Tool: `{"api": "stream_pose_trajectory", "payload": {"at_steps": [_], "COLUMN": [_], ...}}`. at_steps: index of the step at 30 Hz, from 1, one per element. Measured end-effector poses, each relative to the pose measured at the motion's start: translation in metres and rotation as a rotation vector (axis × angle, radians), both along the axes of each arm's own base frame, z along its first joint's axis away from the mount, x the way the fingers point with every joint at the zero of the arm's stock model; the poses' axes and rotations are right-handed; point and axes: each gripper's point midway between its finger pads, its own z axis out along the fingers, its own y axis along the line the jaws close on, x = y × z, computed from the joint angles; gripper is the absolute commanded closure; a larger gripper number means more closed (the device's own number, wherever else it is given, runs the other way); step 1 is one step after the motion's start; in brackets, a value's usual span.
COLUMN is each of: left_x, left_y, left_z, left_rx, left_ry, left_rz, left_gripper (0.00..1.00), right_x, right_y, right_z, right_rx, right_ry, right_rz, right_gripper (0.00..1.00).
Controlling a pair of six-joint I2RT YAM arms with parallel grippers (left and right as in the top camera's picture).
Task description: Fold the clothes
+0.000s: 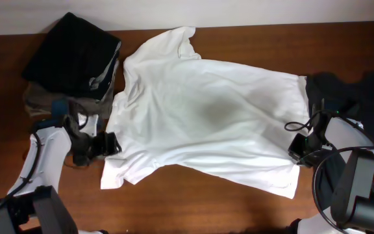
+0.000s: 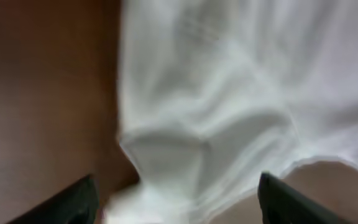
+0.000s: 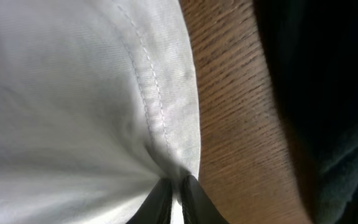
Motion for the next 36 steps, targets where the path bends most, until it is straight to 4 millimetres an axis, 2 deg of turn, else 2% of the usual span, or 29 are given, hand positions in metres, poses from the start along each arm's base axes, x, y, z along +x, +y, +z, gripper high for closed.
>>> {"api": "stream_pose_trajectory", "payload": {"at_steps": [3,4,7,8,9,10,13,16,18,21,22,23,24,25,27,31,33,34,36], "left_x": [0.046,0.052,0.066,0.065,0.063,0.064,0.049,0.006,-0.023,-0.04,-0.042,-0.043,-0.042,-0.041,-0.041,-0.039,-0.038,-0.034,-0.017], "left_y": [0.018,0.02,0.022,0.018,0.013,0.01,0.0,-0.01,-0.003,0.019,0.026,0.034,0.043,0.049,0.058,0.056,0.053,0.052,0.053], "left_z": [-0.001,-0.005,-0.029,-0.043,-0.051,-0.051,-0.059,-0.058,-0.056,-0.051,-0.047,-0.041,-0.034,-0.029,-0.02,-0.019,-0.018,-0.014,-0.003], "left_rx": [0.087,0.095,0.089,0.061,0.029,0.008,-0.053,-0.105,-0.108,-0.08,-0.071,-0.057,-0.039,-0.026,0.0,0.005,0.007,0.009,0.017], "left_ry": [-0.178,-0.189,-0.186,-0.157,-0.134,-0.137,-0.058,0.129,0.256,0.309,0.301,0.284,0.255,0.235,0.201,0.194,0.191,0.172,0.1], "left_rz": [0.008,0.013,0.009,0.005,0.001,-0.004,-0.002,0.016,0.066,0.137,0.159,0.182,0.204,0.228,0.256,0.243,0.233,0.226,0.208], "left_gripper": [0.45,0.49,0.51,0.61,0.84,1.0,1.0,1.0,1.0,1.0,1.0,0.9,0.64,0.52,0.5,0.5,0.5,0.5,0.5], "right_x": [0.001,0.0,0.0,0.0,0.0,0.0,0.0,0.0,-0.001,-0.002,-0.003,-0.003,-0.004,-0.005,-0.006,-0.003,0.007,0.02,0.039], "right_y": [0.0,0.0,0.0,0.0,0.0,0.0,0.0,-0.003,-0.005,-0.007,-0.007,-0.008,-0.008,-0.008,-0.009,-0.01,-0.011,-0.011,-0.005], "right_z": [0.0,0.0,0.0,0.0,0.0,0.0,0.0,0.0,0.0,0.001,0.001,0.001,0.001,0.001,0.002,0.018,0.034,0.047,0.066], "right_rx": [-0.001,0.0,0.001,0.001,0.001,0.001,0.0,-0.014,-0.028,-0.039,-0.041,-0.041,-0.045,-0.047,-0.048,-0.041,-0.033,-0.021,0.025], "right_ry": [-0.001,0.0,0.003,0.002,0.003,0.002,0.002,0.005,0.008,0.016,0.018,0.02,0.022,0.027,0.033,0.063,0.045,0.0,-0.092], "right_rz": [0.002,0.002,0.002,0.003,0.002,0.002,0.002,0.003,0.004,0.006,0.006,0.006,0.007,0.007,0.006,0.01,0.008,0.013,0.046], "right_gripper": [0.88,0.88,0.89,0.89,0.89,0.89,0.89,0.89,0.88,0.88,0.88,0.88,0.88,0.82,0.75,0.72,0.69,0.66,0.59]}}
